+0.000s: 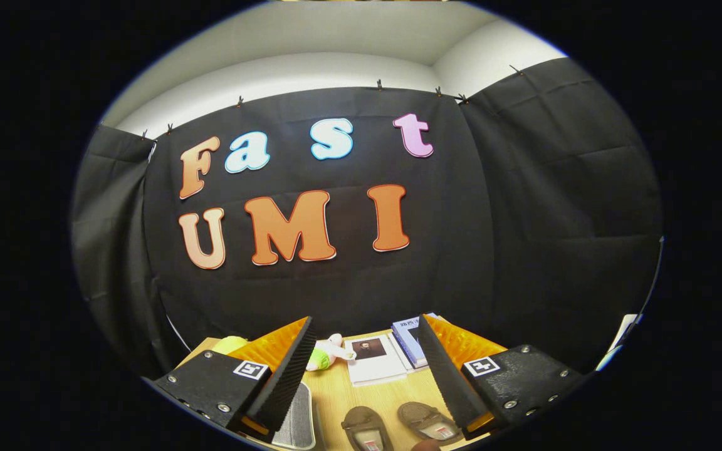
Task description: Open the storage box then place both shoes into the box .Put the left shoe in first, then the right shoe, with the right side of both shoes facing outward in a uniform manner.
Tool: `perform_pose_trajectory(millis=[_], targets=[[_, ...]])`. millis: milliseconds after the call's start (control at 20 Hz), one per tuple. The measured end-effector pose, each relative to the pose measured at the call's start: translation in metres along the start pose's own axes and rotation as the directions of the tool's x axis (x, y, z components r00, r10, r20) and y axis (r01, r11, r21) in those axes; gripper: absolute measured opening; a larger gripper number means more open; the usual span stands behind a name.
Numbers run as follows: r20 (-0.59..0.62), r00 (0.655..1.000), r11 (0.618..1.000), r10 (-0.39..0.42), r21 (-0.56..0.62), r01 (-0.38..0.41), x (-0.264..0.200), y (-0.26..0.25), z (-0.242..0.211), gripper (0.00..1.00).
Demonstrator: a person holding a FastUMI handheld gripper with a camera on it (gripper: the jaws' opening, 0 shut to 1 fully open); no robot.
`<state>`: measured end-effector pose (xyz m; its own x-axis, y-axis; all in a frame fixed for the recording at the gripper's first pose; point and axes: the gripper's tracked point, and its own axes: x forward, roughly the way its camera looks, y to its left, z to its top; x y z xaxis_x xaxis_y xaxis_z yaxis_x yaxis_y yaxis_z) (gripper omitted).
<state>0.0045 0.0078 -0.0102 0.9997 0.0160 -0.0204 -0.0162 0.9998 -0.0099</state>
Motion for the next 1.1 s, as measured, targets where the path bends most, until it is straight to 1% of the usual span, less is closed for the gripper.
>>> perform_pose_trajectory(millis=[400, 700, 900, 1100], targets=[[-0.001, 1.0, 1.0, -0.001, 0.01, 0.001, -0.002, -0.003, -0.001, 0.98], [-0.022, 1.0, 0.999, 0.017, 0.035, -0.016, -0.002, -0.002, -0.009, 0.97], [-0.056, 0.997, 0.996, 0.05, 0.074, -0.046, 0.0, 0.005, -0.024, 0.98], [-0.101, 0.988, 0.985, 0.113, 0.142, -0.098, 0.004, 0.017, -0.044, 0.98]])
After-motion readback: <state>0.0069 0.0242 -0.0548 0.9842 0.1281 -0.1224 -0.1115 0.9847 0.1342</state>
